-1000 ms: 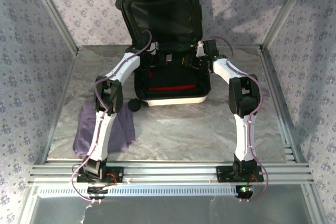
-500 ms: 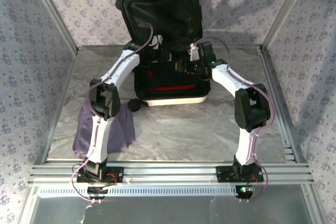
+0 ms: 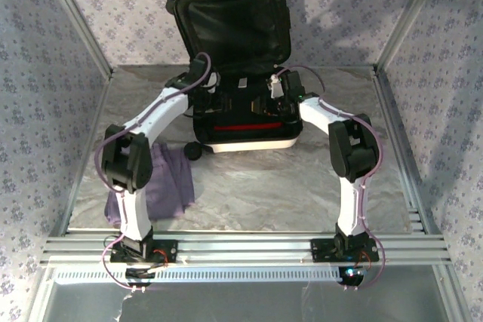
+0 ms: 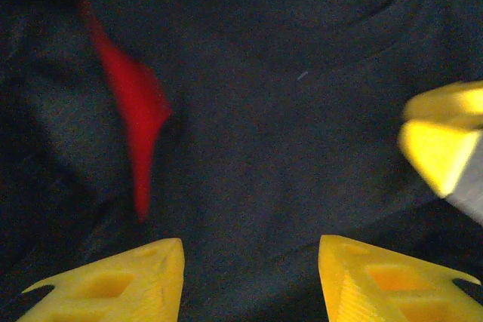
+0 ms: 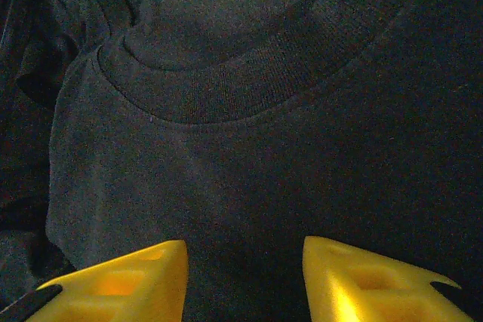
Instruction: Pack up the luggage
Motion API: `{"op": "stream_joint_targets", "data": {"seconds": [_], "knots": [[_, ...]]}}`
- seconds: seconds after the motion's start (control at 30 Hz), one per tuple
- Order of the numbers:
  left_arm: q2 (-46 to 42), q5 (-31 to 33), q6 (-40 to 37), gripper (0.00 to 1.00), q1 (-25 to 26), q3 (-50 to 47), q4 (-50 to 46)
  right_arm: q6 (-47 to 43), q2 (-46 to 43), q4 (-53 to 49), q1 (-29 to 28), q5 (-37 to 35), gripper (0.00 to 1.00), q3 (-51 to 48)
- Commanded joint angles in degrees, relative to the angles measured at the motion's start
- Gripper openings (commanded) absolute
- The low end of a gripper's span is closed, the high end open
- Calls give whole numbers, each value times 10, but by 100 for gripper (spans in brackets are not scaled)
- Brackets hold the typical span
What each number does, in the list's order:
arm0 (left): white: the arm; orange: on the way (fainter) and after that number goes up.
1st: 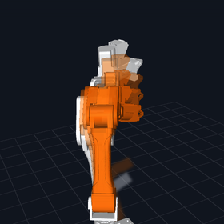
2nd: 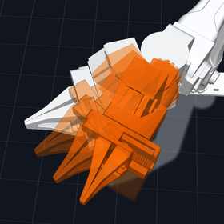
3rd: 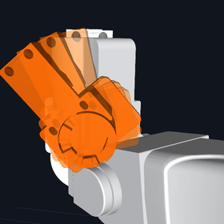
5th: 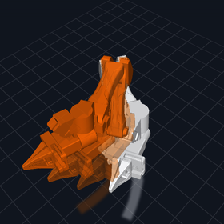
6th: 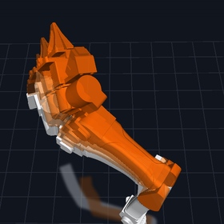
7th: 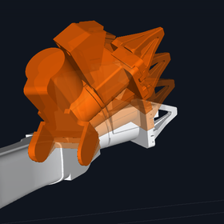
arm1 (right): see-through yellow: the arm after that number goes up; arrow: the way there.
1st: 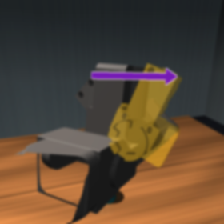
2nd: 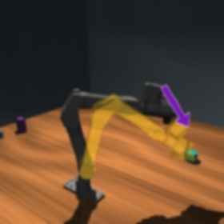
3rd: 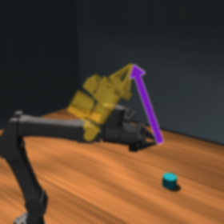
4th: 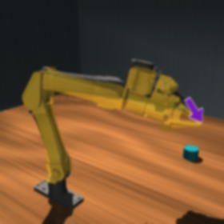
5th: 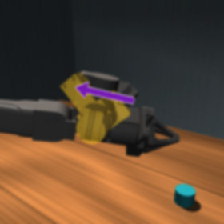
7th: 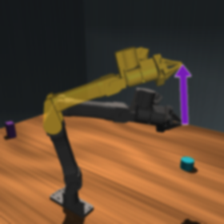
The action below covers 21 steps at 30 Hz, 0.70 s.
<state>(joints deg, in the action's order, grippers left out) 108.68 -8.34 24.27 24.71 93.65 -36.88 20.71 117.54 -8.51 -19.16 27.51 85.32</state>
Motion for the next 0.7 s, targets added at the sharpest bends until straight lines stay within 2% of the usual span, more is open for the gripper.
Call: {"op": "stream_joint_targets", "data": {"seconds": [0.0,0.1,0.17,0.37,0.47,0.67], "knots": [[-97,97,14,51,-11,-56,-16,-11,-25,-14,5,3,46,-1],[-162,156,32,52,-28,-123,-55,-18,-61,-19,4,6,47,-6],[-202,172,50,52,-46,-169,-66,-24,-84,-24,-3,4,47,-10],[-306,163,111,53,-79,-306,-55,-37,-141,-36,-39,-11,49,-23],[-321,147,145,54,-88,-374,-23,-36,-158,-30,-63,-15,49,-34],[-287,101,203,53,-117,-470,67,-36,-171,-27,-105,-28,49,-50]]}}
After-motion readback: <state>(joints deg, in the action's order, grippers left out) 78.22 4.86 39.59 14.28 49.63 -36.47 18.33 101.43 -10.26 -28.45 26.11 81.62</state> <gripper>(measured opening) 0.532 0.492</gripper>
